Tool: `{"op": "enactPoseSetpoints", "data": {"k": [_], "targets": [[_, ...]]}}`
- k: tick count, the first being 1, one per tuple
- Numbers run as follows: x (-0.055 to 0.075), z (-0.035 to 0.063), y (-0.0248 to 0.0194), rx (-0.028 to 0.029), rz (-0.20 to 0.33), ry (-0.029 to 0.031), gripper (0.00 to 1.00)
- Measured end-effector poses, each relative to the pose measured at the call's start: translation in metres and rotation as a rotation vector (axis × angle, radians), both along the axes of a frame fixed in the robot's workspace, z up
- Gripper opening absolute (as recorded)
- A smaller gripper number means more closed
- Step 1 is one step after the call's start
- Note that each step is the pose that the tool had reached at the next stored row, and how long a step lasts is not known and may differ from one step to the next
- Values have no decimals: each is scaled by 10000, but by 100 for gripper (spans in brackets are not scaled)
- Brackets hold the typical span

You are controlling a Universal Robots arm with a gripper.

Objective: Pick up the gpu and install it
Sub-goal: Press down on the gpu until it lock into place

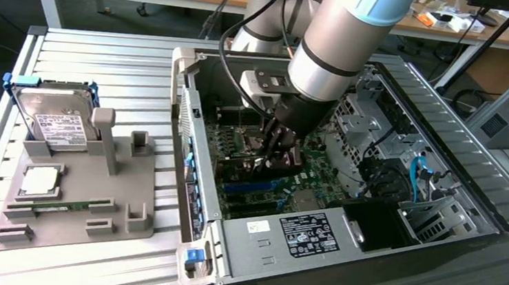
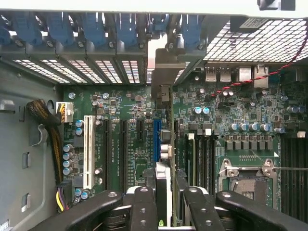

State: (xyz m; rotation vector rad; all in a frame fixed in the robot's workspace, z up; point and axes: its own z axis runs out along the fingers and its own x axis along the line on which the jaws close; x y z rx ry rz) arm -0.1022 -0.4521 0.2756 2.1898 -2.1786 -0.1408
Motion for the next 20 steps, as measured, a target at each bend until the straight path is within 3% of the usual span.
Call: {"op": "enactPoseSetpoints", "data": {"k": [9, 15, 16, 18, 19, 20], "targets": [[0, 1, 0, 0, -1, 0, 27], [0, 73, 0, 9, -2, -1, 27], [4, 73, 0, 4, 0, 26, 27], [10, 73, 1, -79, -1, 369, 27], [12, 71, 0, -105, -1, 590, 27], [11, 72, 0, -106, -1, 606, 27]]}}
